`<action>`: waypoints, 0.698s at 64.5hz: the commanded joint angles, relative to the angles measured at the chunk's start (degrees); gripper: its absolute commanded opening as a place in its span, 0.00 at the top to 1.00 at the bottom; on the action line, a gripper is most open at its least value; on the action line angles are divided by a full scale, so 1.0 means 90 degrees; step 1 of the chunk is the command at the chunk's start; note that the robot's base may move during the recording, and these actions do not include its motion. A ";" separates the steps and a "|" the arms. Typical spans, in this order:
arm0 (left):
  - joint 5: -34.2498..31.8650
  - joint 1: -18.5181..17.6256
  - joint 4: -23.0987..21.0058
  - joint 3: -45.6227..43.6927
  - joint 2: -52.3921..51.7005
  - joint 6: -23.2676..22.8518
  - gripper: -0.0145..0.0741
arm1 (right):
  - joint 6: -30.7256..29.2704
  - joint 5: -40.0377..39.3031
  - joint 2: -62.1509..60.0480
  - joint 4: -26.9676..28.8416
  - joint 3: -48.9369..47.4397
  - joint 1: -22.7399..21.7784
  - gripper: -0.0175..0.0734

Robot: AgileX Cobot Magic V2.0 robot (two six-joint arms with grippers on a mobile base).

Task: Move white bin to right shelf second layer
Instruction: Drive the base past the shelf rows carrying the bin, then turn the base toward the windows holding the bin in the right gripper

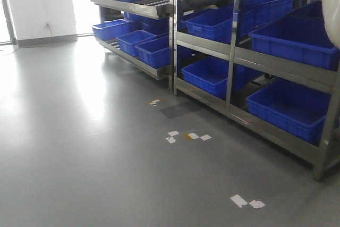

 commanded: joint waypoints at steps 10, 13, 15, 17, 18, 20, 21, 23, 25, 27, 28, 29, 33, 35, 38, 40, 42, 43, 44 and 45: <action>-0.0539 -0.0007 -0.0015 0.0234 -0.0089 0.0012 0.74 | 0.0009 -0.0637 0.0042 -0.0102 -0.0198 -0.0039 0.73; -0.0539 -0.0007 -0.0015 0.0234 -0.0089 0.0012 0.74 | 0.0009 -0.0637 0.0042 -0.0102 -0.0198 -0.0039 0.73; -0.0539 -0.0007 -0.0015 0.0234 -0.0089 0.0012 0.74 | 0.0009 -0.0637 0.0042 -0.0102 -0.0198 -0.0039 0.73; -0.0539 -0.0007 -0.0015 0.0234 -0.0089 0.0012 0.74 | 0.0009 -0.0637 0.0042 -0.0102 -0.0198 -0.0039 0.73; -0.0539 -0.0007 -0.0015 0.0234 -0.0089 0.0012 0.74 | 0.0009 -0.0637 0.0042 -0.0102 -0.0198 -0.0039 0.73; -0.0539 -0.0007 -0.0015 0.0234 -0.0089 0.0012 0.74 | 0.0009 -0.0637 0.0042 -0.0102 -0.0198 -0.0039 0.73; -0.0539 -0.0007 -0.0015 0.0234 -0.0089 0.0012 0.74 | 0.0009 -0.0637 0.0042 -0.0102 -0.0198 -0.0039 0.73; -0.0539 -0.0007 -0.0015 0.0234 -0.0089 0.0012 0.74 | 0.0009 -0.0637 0.0042 -0.0102 -0.0198 -0.0039 0.73; -0.0539 -0.0007 -0.0015 0.0234 -0.0089 0.0012 0.74 | 0.0009 -0.0637 0.0042 -0.0102 -0.0198 -0.0039 0.73; -0.0539 -0.0007 -0.0015 0.0234 -0.0089 0.0012 0.74 | 0.0009 -0.0637 0.0042 -0.0102 -0.0198 -0.0039 0.73; -0.0539 -0.0007 -0.0015 0.0234 -0.0089 0.0012 0.74 | 0.0009 -0.0637 0.0042 -0.0102 -0.0198 -0.0039 0.73; -0.0539 -0.0007 -0.0015 0.0234 -0.0089 0.0012 0.74 | 0.0009 -0.0637 0.0042 -0.0102 -0.0198 -0.0039 0.73; -0.0539 -0.0007 -0.0015 0.0234 -0.0089 0.0012 0.74 | 0.0009 -0.0637 0.0042 -0.0102 -0.0198 -0.0039 0.73; -0.0539 -0.0007 -0.0015 0.0234 -0.0089 0.0012 0.74 | 0.0009 -0.0637 0.0042 -0.0102 -0.0198 -0.0039 0.73; -0.0539 -0.0007 -0.0015 0.0234 -0.0089 0.0012 0.74 | 0.0009 -0.0637 0.0042 -0.0102 -0.0198 -0.0039 0.73; -0.0539 -0.0007 -0.0015 0.0234 -0.0089 0.0012 0.74 | 0.0009 -0.0637 0.0042 -0.0102 -0.0198 -0.0039 0.73; -0.0539 -0.0007 -0.0015 0.0234 -0.0089 0.0012 0.74 | 0.0009 -0.0637 0.0042 -0.0102 -0.0198 -0.0039 0.73; -0.0539 -0.0007 -0.0015 0.0234 -0.0089 0.0012 0.74 | 0.0009 -0.0637 0.0042 -0.0102 -0.0198 -0.0039 0.73; -0.0539 -0.0007 -0.0015 0.0234 -0.0089 0.0012 0.74 | 0.0009 -0.0637 0.0042 -0.0102 -0.0198 -0.0039 0.73; -0.0539 -0.0007 -0.0015 0.0234 -0.0089 0.0012 0.74 | 0.0009 -0.0637 0.0042 -0.0102 -0.0198 -0.0039 0.73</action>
